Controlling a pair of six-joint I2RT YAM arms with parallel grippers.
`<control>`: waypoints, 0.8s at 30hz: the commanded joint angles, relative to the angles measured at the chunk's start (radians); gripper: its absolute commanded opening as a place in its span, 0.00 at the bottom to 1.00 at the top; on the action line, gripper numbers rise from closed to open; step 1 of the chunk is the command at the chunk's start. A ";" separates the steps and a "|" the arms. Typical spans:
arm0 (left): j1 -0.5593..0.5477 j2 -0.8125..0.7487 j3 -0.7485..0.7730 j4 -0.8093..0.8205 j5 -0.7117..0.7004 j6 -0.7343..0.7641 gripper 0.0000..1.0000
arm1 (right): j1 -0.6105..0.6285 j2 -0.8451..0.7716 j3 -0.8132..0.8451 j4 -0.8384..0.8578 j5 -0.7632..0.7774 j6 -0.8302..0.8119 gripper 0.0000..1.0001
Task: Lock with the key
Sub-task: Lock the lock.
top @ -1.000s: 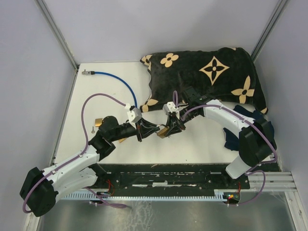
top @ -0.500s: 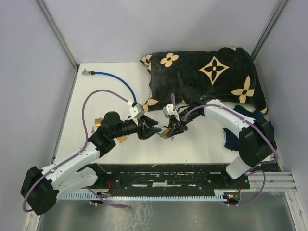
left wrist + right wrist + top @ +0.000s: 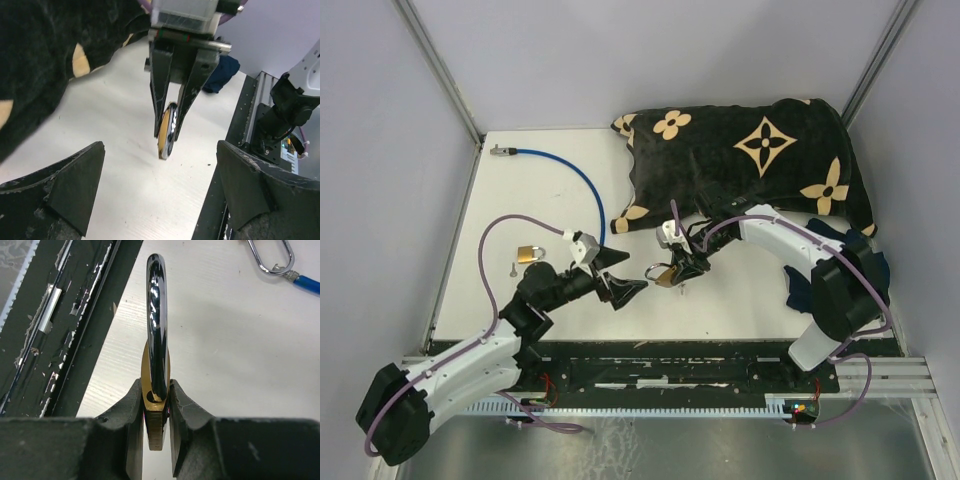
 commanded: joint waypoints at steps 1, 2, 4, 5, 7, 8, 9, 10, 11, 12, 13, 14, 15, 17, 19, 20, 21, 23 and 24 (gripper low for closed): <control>-0.003 -0.008 -0.066 0.256 -0.073 -0.073 0.98 | 0.005 -0.003 0.027 0.035 -0.025 -0.021 0.02; -0.002 0.003 -0.065 0.259 -0.071 -0.073 0.98 | 0.006 0.001 0.026 0.038 -0.024 -0.021 0.02; -0.003 0.031 -0.064 0.265 -0.058 -0.075 0.97 | 0.005 0.013 0.027 0.037 -0.016 -0.022 0.02; -0.003 0.047 -0.064 0.265 -0.058 -0.073 0.97 | 0.005 0.019 0.027 0.036 -0.014 -0.023 0.02; -0.003 0.071 -0.063 0.270 -0.059 -0.075 0.96 | 0.006 0.025 0.027 0.032 -0.006 -0.032 0.02; -0.003 0.080 -0.066 0.280 -0.057 -0.079 0.95 | 0.005 0.027 0.027 0.027 -0.005 -0.038 0.02; -0.003 0.088 -0.071 0.297 -0.057 -0.083 0.96 | 0.005 0.029 0.028 0.021 -0.005 -0.047 0.02; -0.003 0.093 -0.080 0.316 -0.055 -0.088 0.95 | 0.005 0.031 0.029 0.011 -0.006 -0.059 0.02; -0.003 0.093 -0.088 0.338 -0.054 -0.092 0.95 | 0.005 0.033 0.028 0.003 -0.008 -0.069 0.02; -0.003 0.093 -0.098 0.355 -0.056 -0.095 0.95 | 0.006 0.033 0.028 -0.002 -0.012 -0.076 0.02; -0.004 0.091 -0.105 0.369 -0.059 -0.099 0.96 | 0.005 0.033 0.027 -0.006 -0.014 -0.079 0.02; -0.003 0.088 -0.112 0.376 -0.061 -0.102 0.96 | 0.005 0.034 0.024 -0.006 -0.016 -0.081 0.02; -0.003 0.087 -0.118 0.380 -0.062 -0.102 0.97 | 0.006 0.035 0.024 -0.006 -0.016 -0.081 0.02; -0.003 0.086 -0.125 0.382 -0.055 -0.102 0.97 | 0.006 0.040 0.027 -0.012 -0.014 -0.081 0.02; -0.003 0.087 -0.129 0.381 -0.042 -0.099 0.97 | 0.006 0.045 0.033 -0.020 -0.001 -0.081 0.02; -0.002 0.088 -0.131 0.380 -0.038 -0.096 0.97 | 0.006 0.047 0.035 -0.022 0.005 -0.081 0.02; -0.003 0.092 -0.133 0.380 -0.037 -0.089 0.97 | 0.005 0.048 0.036 -0.020 0.011 -0.082 0.02; -0.002 0.106 -0.144 0.425 -0.048 -0.085 0.94 | 0.005 0.047 0.031 -0.017 0.023 -0.084 0.02; -0.003 0.112 -0.149 0.443 -0.046 -0.082 0.94 | 0.006 0.047 0.029 -0.015 0.026 -0.086 0.02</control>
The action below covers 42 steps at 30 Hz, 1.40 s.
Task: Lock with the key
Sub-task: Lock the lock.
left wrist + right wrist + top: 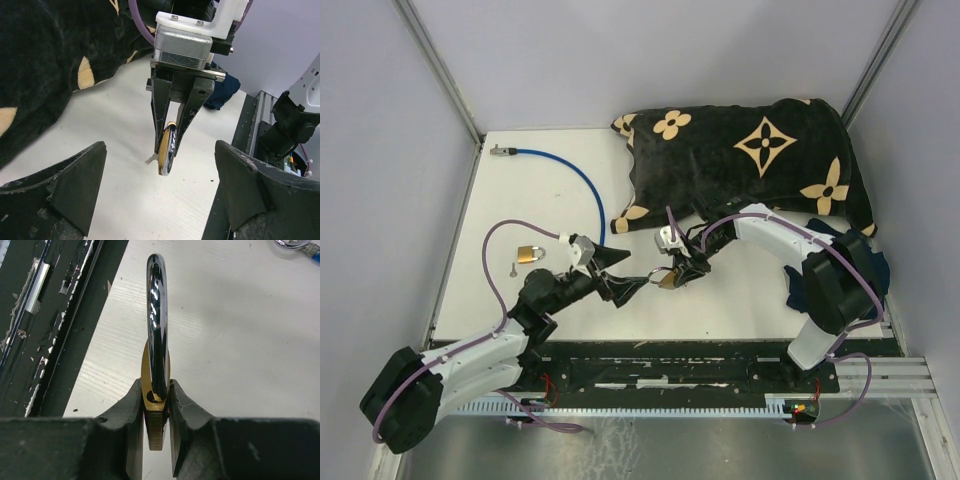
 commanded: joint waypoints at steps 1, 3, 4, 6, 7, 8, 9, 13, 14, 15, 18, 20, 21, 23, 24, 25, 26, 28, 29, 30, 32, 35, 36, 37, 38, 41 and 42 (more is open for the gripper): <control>-0.003 0.027 -0.028 0.155 0.013 -0.001 0.93 | 0.005 -0.009 0.027 0.005 -0.034 -0.026 0.02; -0.004 0.048 -0.036 0.181 0.031 0.022 0.91 | 0.005 -0.010 0.025 0.005 -0.020 -0.034 0.02; -0.006 0.057 -0.036 0.182 0.035 0.037 0.91 | 0.005 -0.013 0.024 0.006 -0.013 -0.039 0.03; -0.016 0.073 -0.040 0.182 0.025 0.079 0.90 | 0.005 -0.024 0.013 0.021 0.006 -0.045 0.05; -0.021 0.078 -0.043 0.182 0.012 0.101 0.90 | 0.005 -0.029 0.005 0.030 0.012 -0.044 0.05; -0.027 0.082 -0.046 0.183 -0.005 0.124 0.90 | 0.005 -0.035 -0.002 0.041 0.018 -0.044 0.04; -0.031 0.082 -0.049 0.182 -0.019 0.141 0.90 | 0.005 -0.043 -0.010 0.051 0.023 -0.046 0.02; -0.033 0.081 -0.054 0.195 -0.031 0.170 0.92 | 0.007 -0.045 -0.027 0.065 0.027 -0.063 0.02; -0.033 0.084 -0.056 0.202 -0.028 0.167 0.93 | 0.007 -0.043 -0.029 0.062 0.026 -0.070 0.02; -0.033 0.087 -0.058 0.210 -0.022 0.164 0.93 | 0.008 -0.040 -0.027 0.059 0.026 -0.076 0.02; -0.033 0.106 -0.065 0.235 0.001 0.160 0.94 | 0.015 -0.031 -0.024 0.050 0.034 -0.089 0.02; -0.033 0.122 -0.071 0.254 0.016 0.163 0.94 | 0.022 -0.025 -0.021 0.049 0.047 -0.089 0.02; -0.033 0.129 -0.074 0.261 0.021 0.165 0.94 | 0.025 -0.021 -0.019 0.050 0.052 -0.089 0.02; -0.033 0.136 -0.075 0.264 0.031 0.176 0.94 | 0.032 -0.014 -0.015 0.046 0.063 -0.088 0.02; -0.033 0.137 -0.075 0.261 0.032 0.185 0.94 | 0.033 -0.011 -0.013 0.047 0.065 -0.088 0.02; -0.033 0.136 -0.075 0.256 0.032 0.193 0.94 | 0.035 -0.009 -0.011 0.046 0.066 -0.087 0.02; -0.033 0.132 -0.074 0.248 0.030 0.203 0.94 | 0.037 -0.007 -0.010 0.045 0.067 -0.087 0.02; -0.035 0.119 -0.067 0.225 0.027 0.218 0.94 | 0.040 -0.006 -0.011 0.044 0.067 -0.087 0.02; -0.034 0.113 -0.065 0.215 0.025 0.221 0.94 | 0.041 -0.006 -0.010 0.044 0.067 -0.088 0.02; -0.034 0.107 -0.063 0.207 0.021 0.220 0.94 | 0.042 -0.006 -0.010 0.043 0.067 -0.087 0.02; -0.034 0.097 -0.066 0.205 0.021 0.211 0.94 | 0.046 -0.004 -0.008 0.043 0.069 -0.088 0.02; -0.033 0.092 -0.095 0.231 0.015 0.185 0.94 | 0.056 0.002 -0.006 0.039 0.070 -0.088 0.02; -0.033 0.096 -0.105 0.250 0.010 0.180 0.94 | 0.061 0.005 -0.005 0.039 0.072 -0.089 0.02; -0.033 0.099 -0.112 0.264 0.009 0.178 0.93 | 0.066 0.009 -0.003 0.038 0.074 -0.089 0.02; -0.033 0.103 -0.116 0.272 0.010 0.178 0.93 | 0.072 0.012 -0.002 0.037 0.077 -0.090 0.02; -0.033 0.112 -0.115 0.295 0.024 0.212 0.92 | 0.090 0.026 0.003 0.030 0.083 -0.093 0.02; -0.034 0.114 -0.113 0.294 0.023 0.223 0.91 | 0.094 0.031 0.007 0.024 0.083 -0.097 0.02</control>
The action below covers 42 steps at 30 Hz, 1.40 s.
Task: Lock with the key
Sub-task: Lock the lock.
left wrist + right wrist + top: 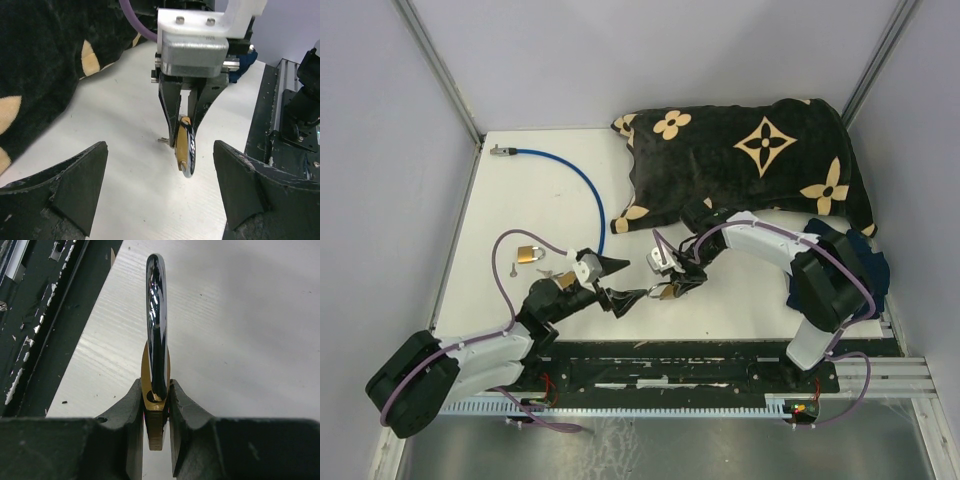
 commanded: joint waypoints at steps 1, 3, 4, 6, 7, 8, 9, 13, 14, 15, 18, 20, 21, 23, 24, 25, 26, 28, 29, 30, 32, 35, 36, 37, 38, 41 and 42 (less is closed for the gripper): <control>-0.007 0.006 0.004 0.096 0.017 0.067 0.91 | 0.026 0.009 0.052 -0.010 -0.040 -0.027 0.02; -0.008 -0.006 -0.002 0.097 0.008 0.067 0.90 | 0.030 0.012 0.056 -0.017 -0.036 -0.030 0.02; -0.009 -0.014 -0.006 0.101 0.006 0.062 0.91 | 0.030 0.011 0.055 -0.019 -0.036 -0.029 0.02; -0.009 -0.035 -0.020 0.108 -0.001 0.054 0.91 | 0.030 0.007 0.057 -0.021 -0.034 -0.031 0.02; -0.009 -0.045 -0.025 0.107 -0.002 0.051 0.91 | 0.030 0.006 0.058 -0.021 -0.034 -0.030 0.02; -0.009 -0.055 -0.028 0.104 -0.001 0.051 0.92 | 0.031 0.005 0.057 -0.021 -0.034 -0.030 0.02; -0.009 -0.061 -0.028 0.097 0.001 0.052 0.92 | 0.031 0.006 0.057 -0.021 -0.036 -0.031 0.02; -0.009 -0.061 -0.025 0.087 0.011 0.062 0.93 | 0.031 0.010 0.060 -0.023 -0.034 -0.029 0.02; -0.008 -0.054 -0.026 0.092 0.012 0.062 0.93 | 0.030 0.011 0.060 -0.022 -0.034 -0.029 0.02; -0.008 -0.048 -0.028 0.102 0.010 0.062 0.93 | 0.031 0.010 0.060 -0.024 -0.034 -0.029 0.02; -0.008 -0.028 -0.031 0.125 -0.001 0.054 0.94 | 0.032 0.014 0.062 -0.025 -0.036 -0.028 0.02; -0.008 -0.018 -0.025 0.134 0.005 0.039 0.93 | 0.032 0.022 0.062 -0.024 -0.037 -0.026 0.02; -0.007 -0.012 -0.022 0.135 0.011 0.034 0.93 | 0.031 0.025 0.062 -0.024 -0.036 -0.026 0.02; -0.008 -0.007 -0.020 0.135 0.021 0.033 0.93 | 0.032 0.028 0.064 -0.025 -0.035 -0.027 0.02; -0.008 -0.004 -0.022 0.134 0.022 0.041 0.93 | 0.033 0.026 0.064 -0.026 -0.034 -0.027 0.02; -0.008 -0.004 -0.024 0.128 0.020 0.053 0.93 | 0.032 0.024 0.064 -0.026 -0.033 -0.027 0.02; -0.008 -0.006 -0.027 0.121 0.018 0.068 0.91 | 0.032 0.021 0.064 -0.024 -0.033 -0.028 0.02; -0.008 -0.007 -0.023 0.091 0.020 0.106 0.87 | 0.033 0.020 0.062 -0.024 -0.034 -0.028 0.02; -0.008 -0.006 -0.013 0.067 0.026 0.120 0.84 | 0.033 0.022 0.063 -0.024 -0.036 -0.029 0.02; -0.007 -0.003 -0.001 0.040 0.036 0.129 0.82 | 0.033 0.023 0.062 -0.025 -0.038 -0.030 0.02; -0.007 0.028 0.024 0.011 0.063 0.131 0.76 | 0.038 0.026 0.065 -0.026 -0.039 -0.032 0.02; -0.008 0.092 0.044 0.022 0.088 0.106 0.72 | 0.040 0.025 0.066 -0.022 -0.039 -0.026 0.02; -0.007 0.117 0.040 0.048 0.093 0.081 0.71 | 0.041 0.025 0.066 -0.016 -0.039 -0.017 0.02; -0.008 0.141 0.033 0.083 0.097 0.067 0.71 | 0.041 0.027 0.066 -0.012 -0.038 -0.011 0.02; -0.009 0.166 0.026 0.128 0.104 0.045 0.70 | 0.041 0.029 0.067 -0.007 -0.036 -0.003 0.02; -0.013 0.222 0.021 0.221 0.118 -0.020 0.68 | 0.041 0.039 0.068 0.000 -0.029 0.012 0.02; -0.017 0.235 0.027 0.229 0.116 -0.028 0.67 | 0.041 0.041 0.069 0.008 -0.026 0.022 0.02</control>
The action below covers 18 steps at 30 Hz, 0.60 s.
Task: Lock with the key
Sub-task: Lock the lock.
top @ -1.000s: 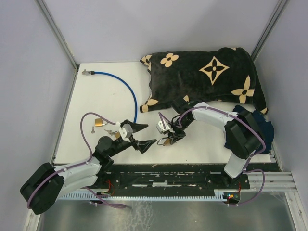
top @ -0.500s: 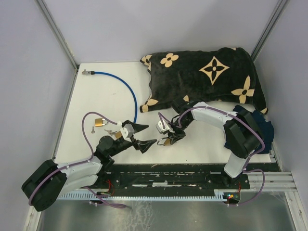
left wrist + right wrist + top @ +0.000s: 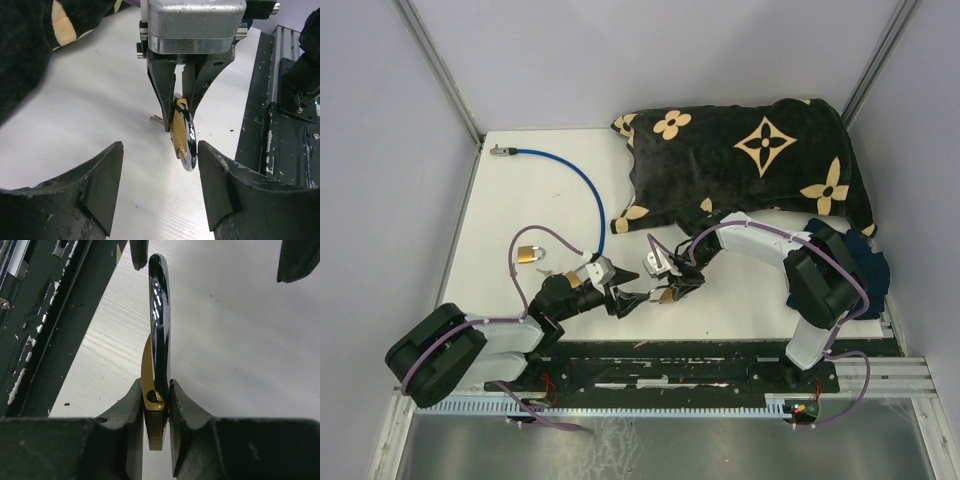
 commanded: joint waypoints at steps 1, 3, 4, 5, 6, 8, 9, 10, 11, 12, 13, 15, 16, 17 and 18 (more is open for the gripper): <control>-0.016 0.054 0.027 0.157 0.031 -0.069 0.65 | 0.004 0.002 0.056 0.033 -0.045 0.037 0.02; -0.026 0.072 0.040 0.142 0.012 -0.061 0.64 | 0.005 0.006 0.057 0.043 -0.040 0.053 0.02; -0.029 0.078 0.046 0.133 0.000 -0.055 0.64 | 0.004 0.006 0.057 0.047 -0.039 0.060 0.02; -0.031 0.083 0.050 0.124 -0.007 -0.051 0.64 | 0.005 0.009 0.056 0.053 -0.038 0.067 0.02; -0.033 0.088 0.053 0.119 -0.010 -0.048 0.63 | 0.005 0.010 0.055 0.061 -0.036 0.077 0.02; -0.035 0.096 0.053 0.114 -0.013 -0.047 0.61 | 0.006 0.014 0.052 0.080 -0.031 0.099 0.02; -0.034 0.099 0.052 0.109 -0.015 -0.043 0.61 | 0.008 0.017 0.051 0.085 -0.027 0.106 0.02; -0.035 0.100 0.051 0.103 -0.018 -0.037 0.60 | 0.010 0.020 0.051 0.092 -0.022 0.112 0.02; -0.034 0.100 0.049 0.098 -0.021 -0.031 0.60 | 0.012 0.022 0.050 0.099 -0.016 0.120 0.02; -0.034 0.101 0.046 0.096 -0.022 -0.022 0.59 | 0.014 0.025 0.050 0.103 -0.010 0.125 0.02; -0.034 0.103 0.045 0.095 -0.023 -0.014 0.57 | 0.015 0.026 0.049 0.107 -0.005 0.129 0.02; -0.034 0.110 0.051 0.081 -0.023 0.003 0.51 | 0.020 0.026 0.046 0.115 0.000 0.133 0.02; -0.035 0.116 0.057 0.068 -0.024 0.013 0.46 | 0.021 0.026 0.043 0.119 0.003 0.133 0.02; -0.034 0.122 0.064 0.056 -0.023 0.021 0.42 | 0.022 0.027 0.042 0.122 0.005 0.133 0.02; -0.035 0.128 0.070 0.046 -0.020 0.027 0.39 | 0.023 0.026 0.040 0.124 0.007 0.133 0.02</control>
